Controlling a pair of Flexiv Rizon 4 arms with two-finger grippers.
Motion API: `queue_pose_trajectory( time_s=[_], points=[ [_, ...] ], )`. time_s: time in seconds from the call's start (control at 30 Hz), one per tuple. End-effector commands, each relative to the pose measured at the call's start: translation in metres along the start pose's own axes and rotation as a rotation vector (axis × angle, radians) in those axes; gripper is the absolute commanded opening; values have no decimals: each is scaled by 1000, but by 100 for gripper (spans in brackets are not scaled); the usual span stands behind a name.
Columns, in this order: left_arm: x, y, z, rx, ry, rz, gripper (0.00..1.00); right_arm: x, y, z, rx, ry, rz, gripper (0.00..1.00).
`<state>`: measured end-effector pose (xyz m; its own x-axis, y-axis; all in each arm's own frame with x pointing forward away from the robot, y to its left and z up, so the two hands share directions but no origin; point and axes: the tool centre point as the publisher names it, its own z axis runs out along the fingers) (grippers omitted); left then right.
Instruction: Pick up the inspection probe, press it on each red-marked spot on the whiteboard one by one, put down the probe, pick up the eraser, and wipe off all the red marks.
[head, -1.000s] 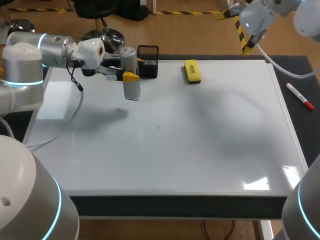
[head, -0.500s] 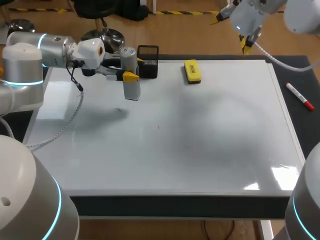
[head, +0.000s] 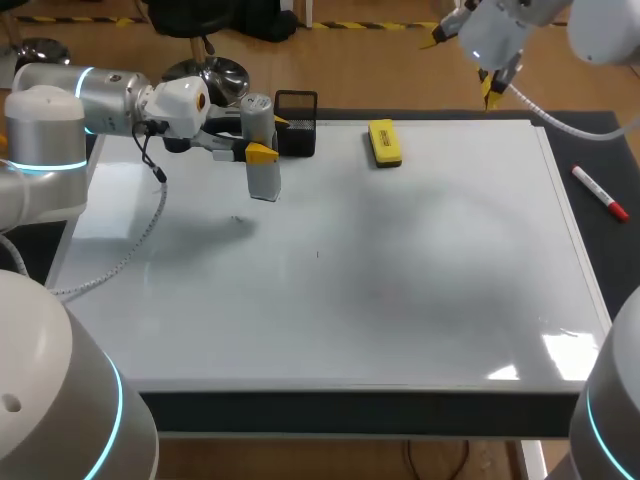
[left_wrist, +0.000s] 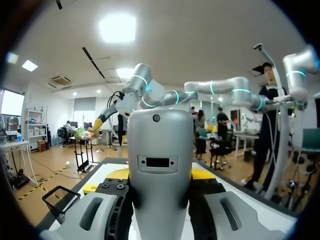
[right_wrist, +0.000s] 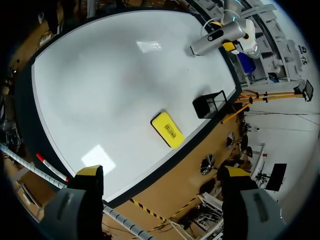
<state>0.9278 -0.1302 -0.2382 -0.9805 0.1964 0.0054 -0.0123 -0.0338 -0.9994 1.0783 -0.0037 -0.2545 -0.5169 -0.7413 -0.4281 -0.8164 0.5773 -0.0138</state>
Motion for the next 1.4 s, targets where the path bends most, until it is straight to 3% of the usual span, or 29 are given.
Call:
queue_pose_trajectory(
  time_s=[0.03, 0.23, 0.5, 0.93, 1.4],
  points=[
    [1, -1, 0, -1, -2, 2, 0, -1, -1, -1, 0, 8, -2, 100],
    [1, -1, 0, -1, -2, 2, 0, -1, -1, -1, 0, 8, -2, 100],
    [-14, -16, 3, -24, 19, 27, 0, -1, -1, -1, 0, 8, -2, 100],
    [-53, -50, 10, -45, 47, 76, 0, -1, -1, -1, 0, 8, -2, 100],
    [-93, -74, 19, -40, 74, 133, 0, -1, -1, -1, 0, 8, -2, 100]
  ],
)
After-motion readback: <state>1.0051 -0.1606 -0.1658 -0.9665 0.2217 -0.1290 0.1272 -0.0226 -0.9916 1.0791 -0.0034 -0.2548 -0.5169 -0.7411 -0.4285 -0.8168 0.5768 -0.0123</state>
